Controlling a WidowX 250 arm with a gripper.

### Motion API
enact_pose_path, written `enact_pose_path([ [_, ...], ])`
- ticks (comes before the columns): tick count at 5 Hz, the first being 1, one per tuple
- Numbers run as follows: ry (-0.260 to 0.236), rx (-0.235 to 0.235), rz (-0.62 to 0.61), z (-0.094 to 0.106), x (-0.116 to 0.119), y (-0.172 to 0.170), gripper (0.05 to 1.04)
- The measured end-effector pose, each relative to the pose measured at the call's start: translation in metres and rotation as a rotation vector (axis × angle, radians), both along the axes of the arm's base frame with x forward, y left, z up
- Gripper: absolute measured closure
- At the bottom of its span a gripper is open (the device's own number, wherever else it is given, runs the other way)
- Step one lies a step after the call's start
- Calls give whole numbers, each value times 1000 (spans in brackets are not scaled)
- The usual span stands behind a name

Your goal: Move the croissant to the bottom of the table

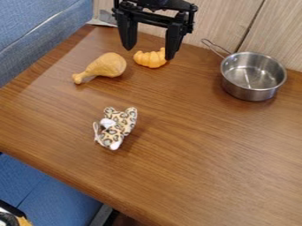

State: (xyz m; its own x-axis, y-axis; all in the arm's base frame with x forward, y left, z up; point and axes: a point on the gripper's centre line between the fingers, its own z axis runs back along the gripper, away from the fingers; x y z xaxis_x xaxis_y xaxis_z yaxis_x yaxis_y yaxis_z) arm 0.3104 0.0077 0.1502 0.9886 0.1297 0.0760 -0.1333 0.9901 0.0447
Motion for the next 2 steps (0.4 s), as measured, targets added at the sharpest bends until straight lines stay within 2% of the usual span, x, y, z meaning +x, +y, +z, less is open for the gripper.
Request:
enact_pose_path([
  [1, 32, 8, -18, -12, 2, 1, 82],
  [2, 15, 89, -155, -26, 19, 24, 82],
])
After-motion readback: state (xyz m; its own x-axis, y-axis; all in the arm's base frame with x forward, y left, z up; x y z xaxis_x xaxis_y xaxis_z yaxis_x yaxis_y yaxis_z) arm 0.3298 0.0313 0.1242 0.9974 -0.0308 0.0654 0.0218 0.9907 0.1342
